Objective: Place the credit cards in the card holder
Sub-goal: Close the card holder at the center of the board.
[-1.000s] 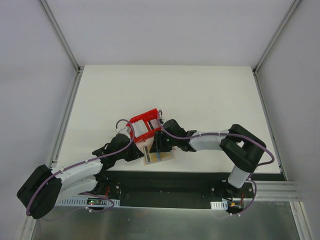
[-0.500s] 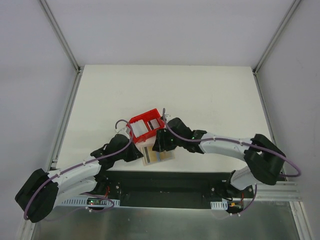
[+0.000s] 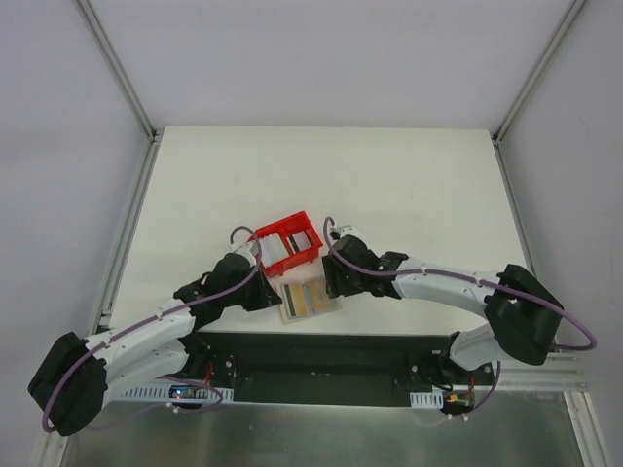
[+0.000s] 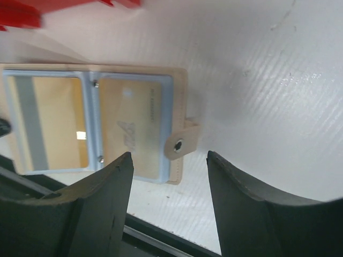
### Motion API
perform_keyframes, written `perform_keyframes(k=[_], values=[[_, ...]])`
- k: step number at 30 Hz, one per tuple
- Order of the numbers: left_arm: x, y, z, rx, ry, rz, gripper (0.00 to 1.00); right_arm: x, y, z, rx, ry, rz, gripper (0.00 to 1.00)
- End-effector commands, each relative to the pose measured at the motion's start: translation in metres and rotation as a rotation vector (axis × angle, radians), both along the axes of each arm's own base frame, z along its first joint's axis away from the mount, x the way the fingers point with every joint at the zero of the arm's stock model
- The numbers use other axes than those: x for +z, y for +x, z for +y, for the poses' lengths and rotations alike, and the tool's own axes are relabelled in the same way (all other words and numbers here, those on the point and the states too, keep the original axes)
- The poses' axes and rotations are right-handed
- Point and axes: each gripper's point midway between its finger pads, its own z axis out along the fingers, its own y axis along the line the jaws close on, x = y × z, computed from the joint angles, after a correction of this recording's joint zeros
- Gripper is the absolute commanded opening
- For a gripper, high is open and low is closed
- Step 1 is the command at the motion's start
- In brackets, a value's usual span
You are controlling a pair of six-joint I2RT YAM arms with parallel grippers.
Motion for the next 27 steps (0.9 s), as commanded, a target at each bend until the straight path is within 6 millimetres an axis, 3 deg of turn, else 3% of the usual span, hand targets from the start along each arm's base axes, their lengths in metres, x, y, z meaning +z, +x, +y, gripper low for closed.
perform_keyframes(k=[1, 6, 12, 15, 19, 27], values=[[0.015, 0.001, -0.007, -0.055, -0.008, -0.015, 0.0, -0.004, 0.01, -0.007, -0.026, -0.073, -0.024, 0.58], [0.025, 0.002, -0.01, -0.08, -0.012, -0.023, 0.0, -0.011, 0.011, -0.012, -0.032, -0.101, -0.028, 0.47], [0.029, 0.002, -0.013, -0.11, 0.004, -0.017, 0.0, -0.013, 0.014, -0.009, -0.024, -0.082, -0.04, 0.49], [0.031, 0.003, -0.015, -0.117, 0.007, -0.015, 0.0, -0.013, 0.02, -0.007, -0.025, -0.077, -0.047, 0.45], [0.038, 0.007, -0.019, -0.124, 0.001, -0.023, 0.0, -0.019, 0.023, -0.006, -0.024, -0.06, -0.016, 0.12], [0.061, 0.012, -0.036, -0.18, -0.037, -0.006, 0.0, -0.02, 0.007, -0.005, -0.024, 0.029, 0.017, 0.05]])
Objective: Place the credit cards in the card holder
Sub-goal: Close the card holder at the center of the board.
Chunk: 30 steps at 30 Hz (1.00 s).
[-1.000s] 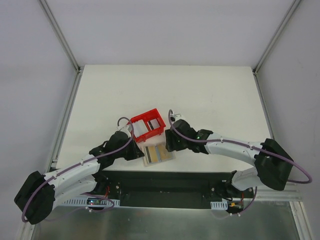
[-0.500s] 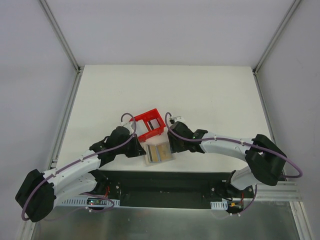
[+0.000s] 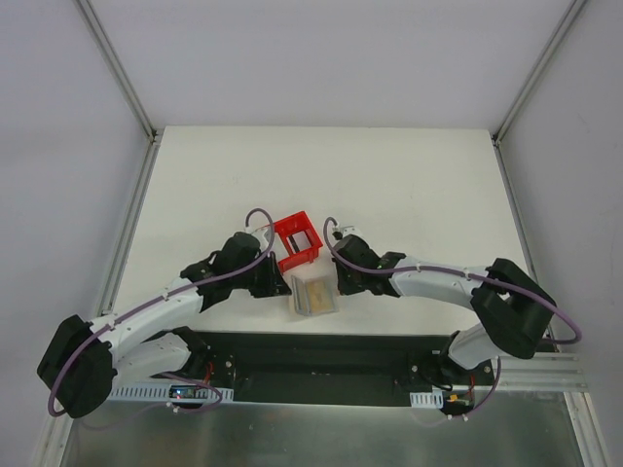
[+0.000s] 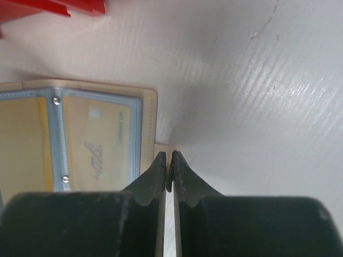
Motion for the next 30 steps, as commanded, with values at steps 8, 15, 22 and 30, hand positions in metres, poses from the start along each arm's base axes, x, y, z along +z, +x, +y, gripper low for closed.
perform_keyframes(k=[8, 15, 22, 30], values=[[0.041, 0.011, -0.04, -0.119, -0.063, 0.0, 0.0, 0.008, -0.023, 0.01, -0.022, 0.196, 0.041, 0.04], [0.016, 0.009, -0.074, -0.19, 0.02, 0.077, 0.04, 0.009, -0.023, 0.007, -0.049, 0.21, 0.029, 0.04], [0.001, -0.003, -0.085, -0.236, 0.06, 0.112, 0.33, 0.018, -0.017, -0.001, -0.075, 0.201, -0.014, 0.05], [0.008, 0.006, -0.071, -0.219, 0.093, -0.004, 0.61, 0.019, -0.015, 0.004, -0.07, 0.201, -0.004, 0.06]])
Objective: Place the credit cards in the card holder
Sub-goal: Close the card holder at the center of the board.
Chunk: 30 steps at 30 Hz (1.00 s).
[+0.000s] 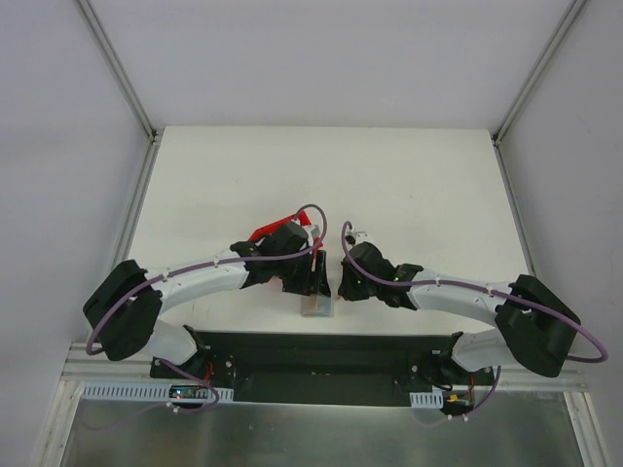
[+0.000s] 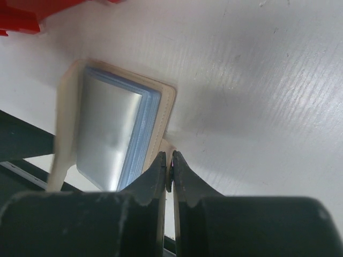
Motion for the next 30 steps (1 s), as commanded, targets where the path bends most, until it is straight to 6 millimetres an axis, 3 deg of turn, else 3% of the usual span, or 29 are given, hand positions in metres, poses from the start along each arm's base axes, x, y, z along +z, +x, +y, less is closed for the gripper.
perform_keyframes(k=[1, 5, 12, 17, 23, 30], values=[[0.011, 0.009, 0.01, 0.008, 0.006, -0.11, 0.63, 0.01, 0.007, 0.005, -0.015, 0.022, -0.019, 0.06], [0.008, 0.004, 0.013, 0.007, 0.006, -0.102, 0.63, 0.007, 0.006, 0.004, -0.016, 0.009, -0.015, 0.06], [0.0, 0.002, 0.012, -0.018, -0.022, -0.122, 0.42, 0.006, 0.006, 0.005, -0.011, 0.01, -0.008, 0.07], [0.012, 0.005, -0.001, -0.043, -0.123, -0.164, 0.43, 0.007, 0.006, 0.005, -0.009, 0.013, -0.007, 0.07], [0.004, -0.004, -0.014, -0.089, -0.193, -0.122, 0.38, 0.005, 0.005, 0.005, -0.005, 0.009, 0.001, 0.08], [-0.005, -0.011, -0.022, -0.113, -0.251, -0.078, 0.47, 0.007, 0.007, 0.003, -0.017, 0.006, -0.008, 0.08]])
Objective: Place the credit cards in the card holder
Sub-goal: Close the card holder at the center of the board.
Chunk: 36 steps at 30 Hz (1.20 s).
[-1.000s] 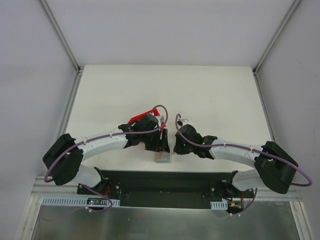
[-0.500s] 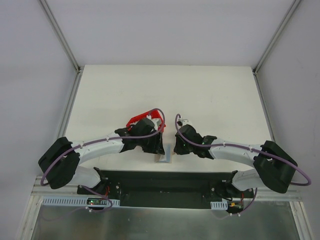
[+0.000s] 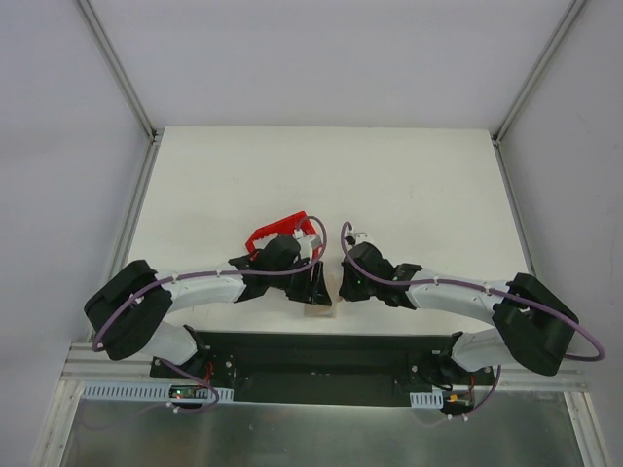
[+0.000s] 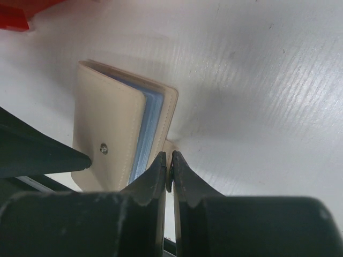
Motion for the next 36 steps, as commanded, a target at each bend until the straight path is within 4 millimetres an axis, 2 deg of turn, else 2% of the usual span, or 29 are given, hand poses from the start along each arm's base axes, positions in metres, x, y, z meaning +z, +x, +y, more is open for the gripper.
perform_keyframes(k=[1, 3, 7, 9, 12, 20, 24, 28, 31, 32, 34, 36], values=[[0.007, -0.002, -0.012, -0.03, -0.078, 0.0, 0.47, 0.011, 0.007, 0.004, -0.017, 0.016, -0.021, 0.08], [0.0, -0.001, -0.007, -0.007, -0.052, 0.0, 0.45, 0.013, 0.009, 0.003, -0.023, 0.019, -0.027, 0.08], [-0.02, 0.007, 0.009, 0.073, 0.048, -0.01, 0.28, 0.015, 0.009, 0.002, -0.027, 0.02, -0.037, 0.08], [-0.027, 0.009, 0.014, 0.08, 0.092, -0.017, 0.23, 0.018, 0.009, 0.003, -0.021, 0.027, -0.041, 0.08], [-0.039, 0.011, 0.021, 0.085, 0.152, -0.013, 0.21, 0.02, 0.009, 0.006, -0.014, 0.036, -0.039, 0.08], [-0.048, 0.013, 0.032, 0.119, 0.237, -0.03, 0.25, 0.03, 0.009, 0.022, 0.019, 0.084, -0.033, 0.1], [-0.053, 0.008, 0.034, 0.115, 0.259, -0.021, 0.25, 0.034, 0.009, 0.039, 0.055, 0.102, -0.023, 0.11], [-0.056, 0.005, 0.032, 0.118, 0.267, -0.008, 0.24, 0.029, 0.006, 0.054, 0.091, 0.091, 0.004, 0.11], [-0.056, 0.006, 0.033, 0.133, 0.272, -0.012, 0.24, 0.017, 0.003, 0.055, 0.09, 0.065, 0.042, 0.11], [-0.057, 0.005, 0.034, 0.136, 0.274, -0.011, 0.24, 0.014, -0.004, 0.058, 0.112, 0.073, 0.07, 0.12], [-0.054, 0.006, 0.035, 0.145, 0.269, -0.018, 0.25, 0.007, -0.006, 0.057, 0.112, 0.059, 0.09, 0.16], [-0.052, 0.006, 0.037, 0.156, 0.264, -0.026, 0.26, 0.001, -0.007, 0.056, 0.112, 0.045, 0.105, 0.27]])
